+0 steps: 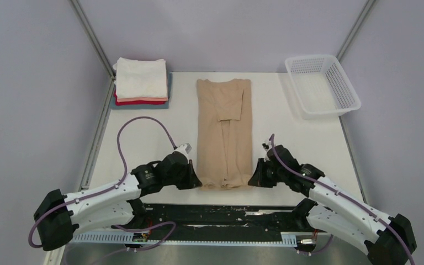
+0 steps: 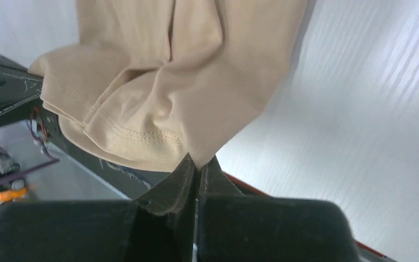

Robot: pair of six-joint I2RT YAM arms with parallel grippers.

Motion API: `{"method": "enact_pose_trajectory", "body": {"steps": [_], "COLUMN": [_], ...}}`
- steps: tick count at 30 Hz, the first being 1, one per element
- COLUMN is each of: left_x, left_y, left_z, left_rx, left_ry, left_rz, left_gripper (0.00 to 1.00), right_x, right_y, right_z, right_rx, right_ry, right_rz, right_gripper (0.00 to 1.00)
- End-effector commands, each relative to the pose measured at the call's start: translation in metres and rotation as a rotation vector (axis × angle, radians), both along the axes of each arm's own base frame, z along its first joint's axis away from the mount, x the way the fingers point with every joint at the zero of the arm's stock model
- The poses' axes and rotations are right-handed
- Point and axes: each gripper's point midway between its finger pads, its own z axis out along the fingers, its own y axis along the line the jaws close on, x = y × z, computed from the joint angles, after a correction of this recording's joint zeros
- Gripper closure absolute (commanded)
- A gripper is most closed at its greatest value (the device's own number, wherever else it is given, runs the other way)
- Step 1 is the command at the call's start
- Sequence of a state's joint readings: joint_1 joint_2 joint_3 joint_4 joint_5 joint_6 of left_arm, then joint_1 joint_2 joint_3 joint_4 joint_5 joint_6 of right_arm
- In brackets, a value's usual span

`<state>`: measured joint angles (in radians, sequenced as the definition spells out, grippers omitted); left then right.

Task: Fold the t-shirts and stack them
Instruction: Fold the folded rectangular tshirt in 1/3 of the way

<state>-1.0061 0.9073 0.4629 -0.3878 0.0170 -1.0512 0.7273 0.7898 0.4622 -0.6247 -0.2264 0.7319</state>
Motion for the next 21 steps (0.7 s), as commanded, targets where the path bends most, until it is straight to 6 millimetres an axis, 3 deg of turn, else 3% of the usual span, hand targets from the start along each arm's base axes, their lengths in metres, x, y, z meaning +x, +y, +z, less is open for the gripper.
{"method": "enact_pose_trajectory", "body": {"steps": [1,4,5,6,7,8,9,10,12,16,18,21], "left_x": [0.063,0.107,0.116,0.13,0.141,0.156,0.163,0.176,0.195,0.226,0.237,0.251], "left_y": [-0.007,-0.005,-0.004,-0.008,-0.003,-0.003,-0.003,-0.003,0.001,0.006,0.005,-0.002], "left_z": [0.031,0.049,0.042,0.054,0.046,0.057,0.05,0.06,0.061,0.061,0.051,0.05], "left_rx": [-0.021,0.016,0.051,0.04,0.078,0.08,0.104,0.104,0.125,0.129,0.14,0.127], "left_ry": [-0.158,-0.233,-0.225,-0.25,-0.24,-0.264,-0.25,-0.274,-0.285,-0.289,-0.264,-0.268], "left_rz": [0.071,0.119,0.13,0.138,0.147,0.157,0.157,0.171,0.199,0.232,0.22,0.188], "left_gripper": [1.0,1.0,1.0,1.0,1.0,1.0,1.0,1.0,1.0,1.0,1.0,1.0], "right_x": [0.067,0.106,0.12,0.132,0.145,0.157,0.17,0.182,0.204,0.234,0.245,0.259], "right_y": [0.003,0.005,0.007,0.008,0.01,0.01,0.009,0.009,0.009,0.006,0.007,0.008], "right_z": [0.036,0.047,0.051,0.053,0.057,0.06,0.062,0.065,0.066,0.062,0.059,0.058], "right_rx": [-0.038,-0.053,-0.051,-0.054,-0.056,-0.065,-0.075,-0.077,-0.08,-0.095,-0.103,-0.103], "right_ry": [-0.21,-0.266,-0.285,-0.304,-0.327,-0.341,-0.354,-0.361,-0.37,-0.363,-0.36,-0.364], "right_rz": [-0.112,-0.165,-0.18,-0.191,-0.201,-0.212,-0.226,-0.242,-0.267,-0.289,-0.285,-0.289], "right_gripper": [1.0,1.0,1.0,1.0,1.0,1.0,1.0,1.0,1.0,1.0,1.0,1.0]}}
